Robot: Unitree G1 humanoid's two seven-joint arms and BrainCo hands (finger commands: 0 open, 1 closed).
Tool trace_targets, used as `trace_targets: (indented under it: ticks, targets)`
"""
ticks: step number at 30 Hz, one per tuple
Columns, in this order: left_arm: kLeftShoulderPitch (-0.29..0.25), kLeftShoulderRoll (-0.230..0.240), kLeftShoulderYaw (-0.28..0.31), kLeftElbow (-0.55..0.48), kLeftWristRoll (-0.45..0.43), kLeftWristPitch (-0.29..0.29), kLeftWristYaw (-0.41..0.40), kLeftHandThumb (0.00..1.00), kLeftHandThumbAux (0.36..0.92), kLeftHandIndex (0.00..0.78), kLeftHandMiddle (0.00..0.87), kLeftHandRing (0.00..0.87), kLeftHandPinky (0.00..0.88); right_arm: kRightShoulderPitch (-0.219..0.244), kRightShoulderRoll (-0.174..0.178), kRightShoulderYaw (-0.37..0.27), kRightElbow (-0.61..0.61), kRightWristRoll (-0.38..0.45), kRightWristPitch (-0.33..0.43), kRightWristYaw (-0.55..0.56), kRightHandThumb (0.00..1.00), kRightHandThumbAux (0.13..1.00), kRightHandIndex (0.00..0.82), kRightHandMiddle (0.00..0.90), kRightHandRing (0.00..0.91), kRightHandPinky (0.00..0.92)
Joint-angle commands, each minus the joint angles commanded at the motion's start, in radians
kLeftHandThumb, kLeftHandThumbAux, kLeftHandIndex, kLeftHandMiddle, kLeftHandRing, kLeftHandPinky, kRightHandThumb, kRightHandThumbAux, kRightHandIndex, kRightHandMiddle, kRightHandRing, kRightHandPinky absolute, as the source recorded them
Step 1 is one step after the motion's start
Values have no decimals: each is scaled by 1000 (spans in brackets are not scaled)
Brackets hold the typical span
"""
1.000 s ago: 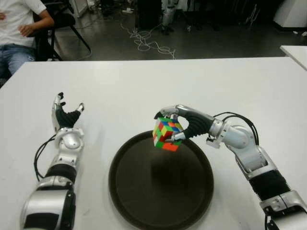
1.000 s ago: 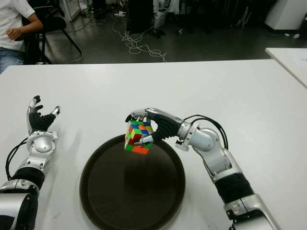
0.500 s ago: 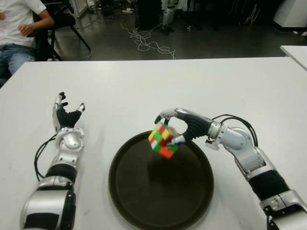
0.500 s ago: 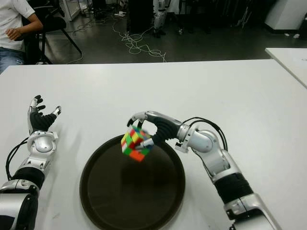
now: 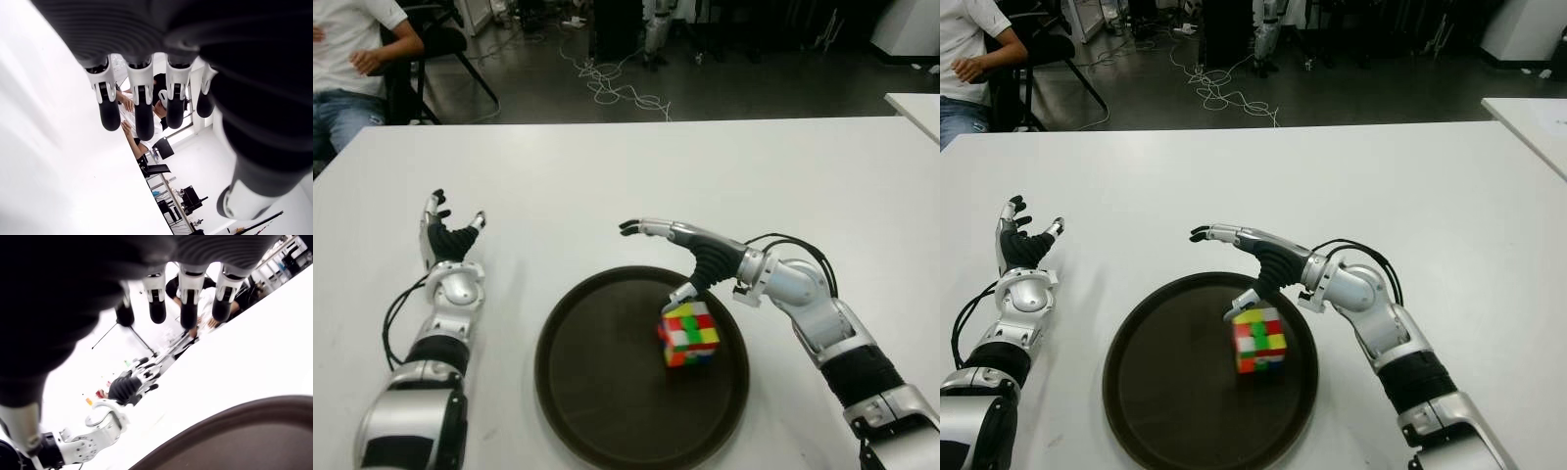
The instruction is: Pick up the Rubik's Cube and put it in the plate
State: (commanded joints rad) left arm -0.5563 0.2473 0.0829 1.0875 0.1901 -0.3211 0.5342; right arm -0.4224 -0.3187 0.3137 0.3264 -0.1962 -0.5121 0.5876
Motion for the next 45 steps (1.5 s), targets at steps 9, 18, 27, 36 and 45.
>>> trace_targets:
  ticks: [9, 18, 27, 36, 45]
  targets:
    - [2, 2, -3, -2, 4, 3, -2, 362, 764, 84, 147, 152, 160, -1, -8, 4, -13, -9, 30, 7, 0, 599, 93, 332, 323, 510]
    - [3, -2, -4, -14, 6, 13, 7, 362, 758, 91, 155, 153, 142, -13, -16, 12, -6, -36, 27, 5, 0, 556, 119, 707, 735, 790]
    - [1, 1, -3, -3, 5, 5, 5, 409, 757, 92, 151, 147, 144, -8, -5, 1, 9, -30, 11, -19, 0, 538, 122, 806, 853, 852]
    - [1, 1, -10, -5, 14, 8, 10, 387, 758, 87, 145, 144, 140, -14, -4, 1, 16, -6, 41, 5, 0, 530, 109, 829, 873, 863]
    - [-1, -1, -5, -5, 6, 19, 3, 357, 753, 83, 149, 149, 153, -25, 10, -70, 135, 82, 22, -17, 0, 628, 120, 822, 872, 861]
